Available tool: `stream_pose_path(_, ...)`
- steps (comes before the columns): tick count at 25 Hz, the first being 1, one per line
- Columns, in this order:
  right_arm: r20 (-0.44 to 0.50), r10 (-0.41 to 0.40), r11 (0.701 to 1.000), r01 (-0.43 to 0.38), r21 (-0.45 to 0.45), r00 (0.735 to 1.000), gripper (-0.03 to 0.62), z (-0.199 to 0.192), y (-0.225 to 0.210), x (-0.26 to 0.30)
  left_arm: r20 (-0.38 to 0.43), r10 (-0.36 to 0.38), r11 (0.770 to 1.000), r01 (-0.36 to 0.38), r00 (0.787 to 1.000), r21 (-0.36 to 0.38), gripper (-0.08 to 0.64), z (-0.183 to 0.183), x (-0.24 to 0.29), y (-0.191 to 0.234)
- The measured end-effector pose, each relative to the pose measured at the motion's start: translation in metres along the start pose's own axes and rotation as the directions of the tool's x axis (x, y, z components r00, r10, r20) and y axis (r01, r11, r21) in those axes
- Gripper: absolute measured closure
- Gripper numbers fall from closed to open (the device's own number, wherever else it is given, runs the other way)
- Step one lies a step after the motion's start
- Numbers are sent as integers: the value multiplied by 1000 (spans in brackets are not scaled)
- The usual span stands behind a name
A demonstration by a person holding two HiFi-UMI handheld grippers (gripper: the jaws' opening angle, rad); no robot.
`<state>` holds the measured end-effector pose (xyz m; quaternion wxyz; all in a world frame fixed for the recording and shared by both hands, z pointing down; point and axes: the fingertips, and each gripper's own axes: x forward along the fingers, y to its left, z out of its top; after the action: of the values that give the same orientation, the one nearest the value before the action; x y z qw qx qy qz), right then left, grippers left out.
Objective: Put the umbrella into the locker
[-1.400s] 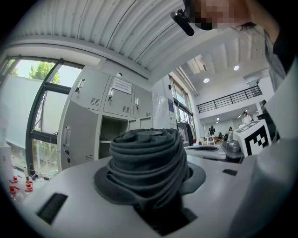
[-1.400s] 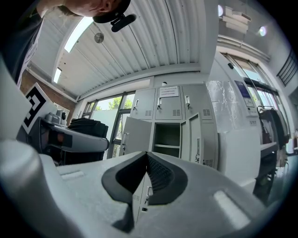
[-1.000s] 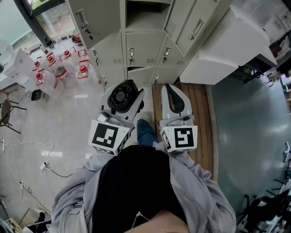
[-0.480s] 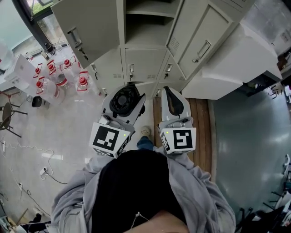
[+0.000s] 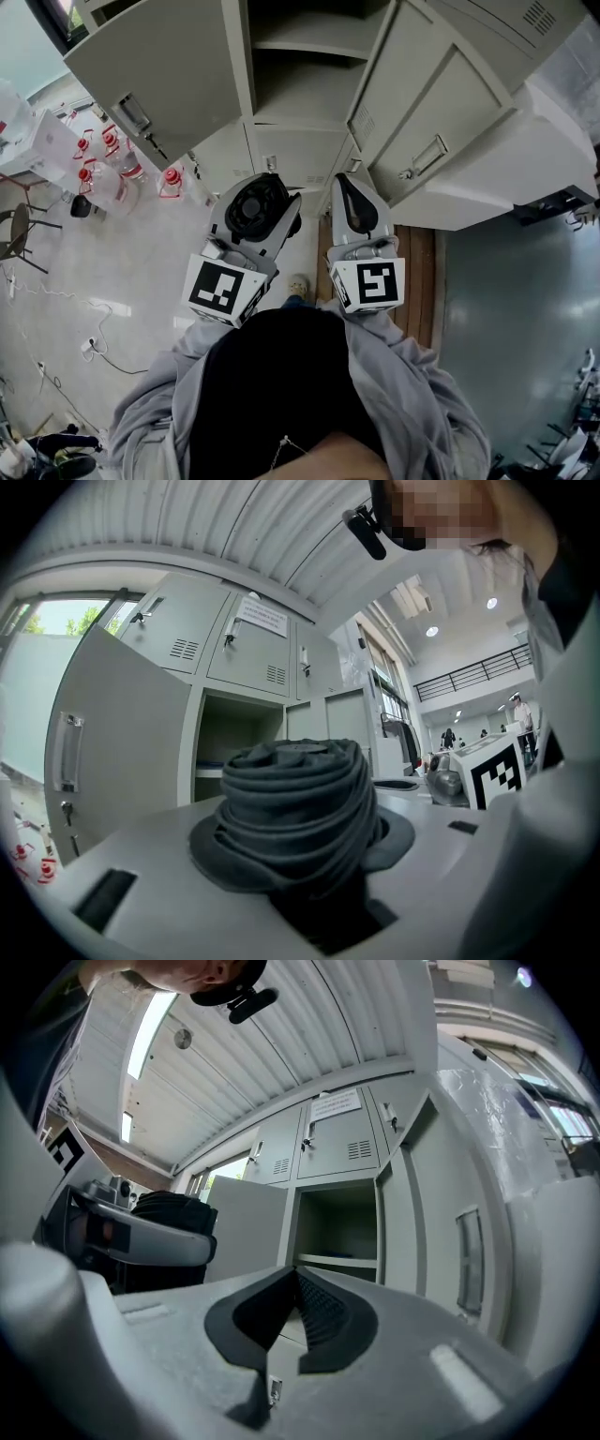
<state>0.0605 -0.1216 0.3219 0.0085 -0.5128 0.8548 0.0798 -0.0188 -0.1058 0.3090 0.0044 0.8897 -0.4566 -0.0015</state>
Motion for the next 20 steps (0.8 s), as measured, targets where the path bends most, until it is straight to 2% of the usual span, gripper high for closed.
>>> stream_pose_path(5,8,44,999,-44,14,999,589,-10,-21,28,2,17,1000,-17,1000,10,362,-1,32,8)
stream_pose_path(13,-13,76,996,-75,50,997,589,-34,-32,51,-8,17,1000,-17,1000,11,362,-9,61,24)
stream_pose_path(20,-8,71,997,-71,11,997,589,-25,-46,79,9,-17,1000,17,1000,21,362,6,92,44)
